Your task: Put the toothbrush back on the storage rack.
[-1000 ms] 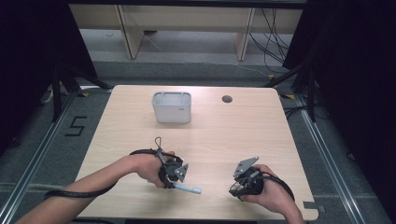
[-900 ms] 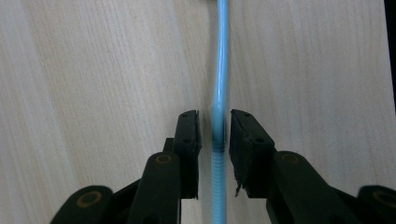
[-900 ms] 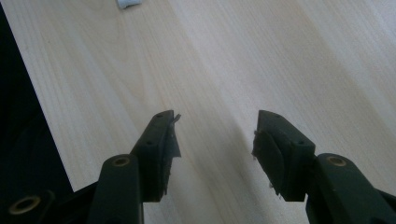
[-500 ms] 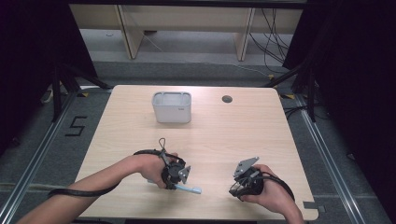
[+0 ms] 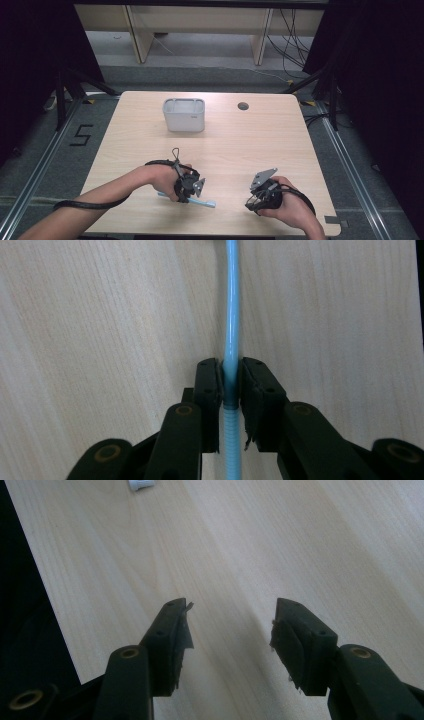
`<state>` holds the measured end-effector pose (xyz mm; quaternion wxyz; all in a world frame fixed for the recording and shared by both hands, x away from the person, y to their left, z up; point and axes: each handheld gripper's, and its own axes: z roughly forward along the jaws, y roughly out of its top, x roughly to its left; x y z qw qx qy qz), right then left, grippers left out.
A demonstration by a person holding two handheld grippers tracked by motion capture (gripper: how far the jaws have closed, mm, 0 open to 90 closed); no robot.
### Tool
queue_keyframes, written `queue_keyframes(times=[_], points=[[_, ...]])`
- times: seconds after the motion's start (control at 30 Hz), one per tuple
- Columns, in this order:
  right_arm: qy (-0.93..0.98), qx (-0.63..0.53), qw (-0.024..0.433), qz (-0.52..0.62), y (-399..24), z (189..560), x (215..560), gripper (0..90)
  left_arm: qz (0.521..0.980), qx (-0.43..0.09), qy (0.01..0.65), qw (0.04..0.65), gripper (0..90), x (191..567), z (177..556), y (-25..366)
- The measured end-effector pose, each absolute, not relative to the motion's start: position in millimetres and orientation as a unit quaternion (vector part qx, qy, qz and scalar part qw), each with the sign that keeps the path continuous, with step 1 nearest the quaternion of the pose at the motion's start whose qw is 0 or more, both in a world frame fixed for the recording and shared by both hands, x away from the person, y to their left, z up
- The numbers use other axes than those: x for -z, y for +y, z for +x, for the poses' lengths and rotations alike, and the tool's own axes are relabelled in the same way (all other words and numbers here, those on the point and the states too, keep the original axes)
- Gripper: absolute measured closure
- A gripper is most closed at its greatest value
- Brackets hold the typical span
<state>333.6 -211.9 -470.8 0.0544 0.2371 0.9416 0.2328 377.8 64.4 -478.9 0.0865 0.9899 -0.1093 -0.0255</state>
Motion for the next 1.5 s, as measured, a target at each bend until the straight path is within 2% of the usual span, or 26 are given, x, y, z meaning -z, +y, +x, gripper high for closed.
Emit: queue_keyframes(times=[0.37,0.5,0.63,0.67,0.73,1.07,1.2,1.5], points=[[0.939,-0.23,0.054,0.249,-212,332,470,48.2,0.989,0.0,-0.118,0.088,82.8,479,373,64],[0.939,-0.233,0.056,0.246,-212,333,471,48.1,0.988,-0.006,-0.132,0.078,83.0,478,372,64],[0.938,-0.231,0.053,0.252,-212,332,471,48.1,0.988,-0.006,-0.117,0.1,83.1,477,369,66],[0.938,-0.231,0.054,0.254,-213,332,471,48.1,0.987,-0.014,-0.136,0.089,83.1,474,372,66],[0.936,-0.232,0.049,0.26,-213,331,471,48.1,0.987,-0.008,-0.111,0.118,83.2,474,369,68],[0.934,-0.243,0.056,0.255,-216,336,475,48.2,0.981,-0.032,-0.08,0.176,83.1,465,366,81],[0.93,-0.246,0.057,0.266,-218,336,475,48.2,0.975,-0.067,-0.066,0.201,83.1,460,366,88],[0.928,-0.255,0.062,0.265,-220,338,477,48.1,0.942,-0.123,0.017,0.311,83.2,458,363,109]])
